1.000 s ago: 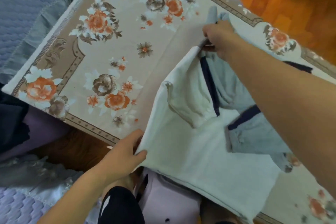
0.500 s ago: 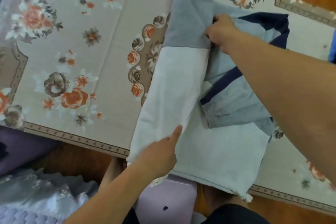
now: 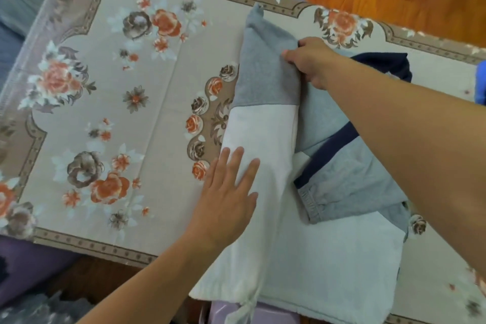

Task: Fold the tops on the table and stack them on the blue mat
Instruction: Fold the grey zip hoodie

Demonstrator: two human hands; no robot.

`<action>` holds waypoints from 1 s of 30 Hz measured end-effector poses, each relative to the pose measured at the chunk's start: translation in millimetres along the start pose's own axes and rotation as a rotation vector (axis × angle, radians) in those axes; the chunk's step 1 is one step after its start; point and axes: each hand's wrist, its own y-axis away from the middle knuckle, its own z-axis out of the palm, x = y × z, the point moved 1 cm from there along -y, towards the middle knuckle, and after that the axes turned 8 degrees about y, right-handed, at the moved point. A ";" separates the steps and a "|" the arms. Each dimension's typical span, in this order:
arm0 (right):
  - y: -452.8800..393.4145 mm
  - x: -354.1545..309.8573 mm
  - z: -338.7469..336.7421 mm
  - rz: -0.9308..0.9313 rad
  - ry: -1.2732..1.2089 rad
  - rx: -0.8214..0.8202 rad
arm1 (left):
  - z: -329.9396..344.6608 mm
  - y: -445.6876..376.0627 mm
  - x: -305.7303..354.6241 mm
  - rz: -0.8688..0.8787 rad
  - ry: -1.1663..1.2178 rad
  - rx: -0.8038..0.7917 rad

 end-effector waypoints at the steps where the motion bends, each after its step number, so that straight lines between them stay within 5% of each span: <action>1: -4.9 -0.4 2.3 -0.014 0.034 0.071 | 0.8 -13.2 -1.1 0.000 0.002 0.018; 4: -19.5 11.9 8.5 -0.001 0.145 0.276 | -2.1 -65.5 1.4 -0.006 0.021 0.091; 10: -15.2 24.4 14.8 -0.065 0.658 0.326 | 12.6 -122.6 -11.1 -0.020 -0.067 0.025; 14: -7.2 1.3 22.5 -0.473 0.933 0.513 | 12.1 -122.9 -13.5 0.022 -0.079 0.023; 17: -24.6 -8.8 46.7 -0.750 1.073 0.236 | 12.4 -125.4 -13.2 0.046 -0.073 0.034; 19: -48.0 4.9 51.0 -0.613 1.114 0.094 | 15.2 -123.2 -13.5 0.061 -0.079 0.048; 22: -76.3 23.9 45.0 -0.431 1.071 0.137 | 18.1 -122.7 -16.8 0.073 -0.081 0.053; 27: -72.0 13.0 42.2 -0.307 1.108 0.140 | 10.5 -107.0 1.6 0.010 -0.040 0.015; 30: -25.7 11.1 42.3 -0.394 0.976 0.225 | 12.3 -46.4 6.4 -0.086 0.113 0.032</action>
